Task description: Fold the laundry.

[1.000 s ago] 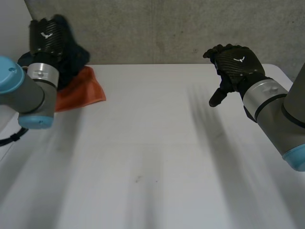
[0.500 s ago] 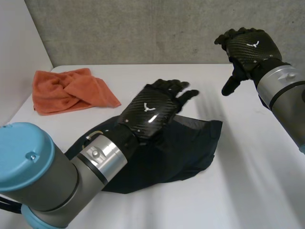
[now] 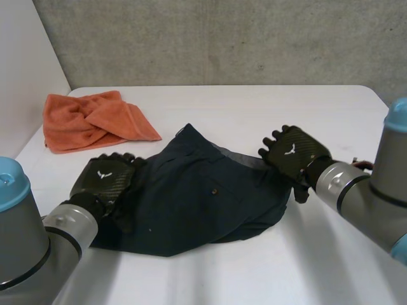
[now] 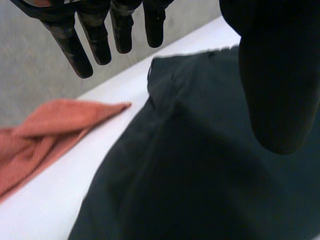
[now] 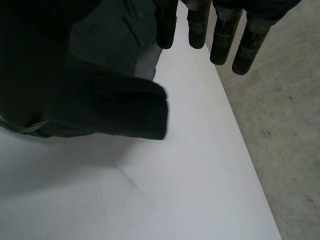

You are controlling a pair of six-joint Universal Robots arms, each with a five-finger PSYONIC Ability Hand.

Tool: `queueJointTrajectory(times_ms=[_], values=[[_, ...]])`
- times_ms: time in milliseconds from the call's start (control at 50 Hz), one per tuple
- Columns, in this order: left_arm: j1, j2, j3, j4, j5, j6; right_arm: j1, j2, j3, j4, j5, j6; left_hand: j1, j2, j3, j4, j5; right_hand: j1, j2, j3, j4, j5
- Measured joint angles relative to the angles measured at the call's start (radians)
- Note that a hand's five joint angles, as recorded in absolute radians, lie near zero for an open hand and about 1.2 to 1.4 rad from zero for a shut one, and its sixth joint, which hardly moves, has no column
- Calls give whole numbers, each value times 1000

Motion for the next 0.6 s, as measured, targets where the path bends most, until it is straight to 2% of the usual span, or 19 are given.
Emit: queueJointTrajectory(times_ms=[200, 240, 300, 340, 360, 500, 600], values=[[90, -108, -7, 40, -1, 2, 3, 113, 17, -149, 4, 2, 0, 0, 0, 0, 0, 8, 10, 13, 6, 6], [117, -133, -4, 50, -2, 2, 3, 143, 8, -163, 17, -5, 0, 0, 0, 0, 0, 339, 403, 393, 371, 344], [140, -145, -5, 55, -2, 3, 1, 152, 4, -162, 27, -17, 2, 0, 0, 0, 0, 536, 634, 637, 614, 577], [156, -148, -7, 56, -2, 3, 0, 152, 5, -161, 30, -22, 2, 0, 0, 0, 0, 536, 634, 637, 614, 577], [158, -148, -8, 56, -2, 3, -3, 151, 7, -156, 37, -37, 2, 0, 0, 0, 0, 733, 889, 892, 881, 840], [185, -135, -26, 51, -3, 3, -26, 79, 49, -101, 46, -157, 3, 0, 0, 1, 0, 775, 935, 938, 947, 902], [188, -121, -48, 45, -1, 3, -91, -1, 101, -4, 50, -276, 3, 0, 0, 1, 0, 775, 935, 946, 947, 902]])
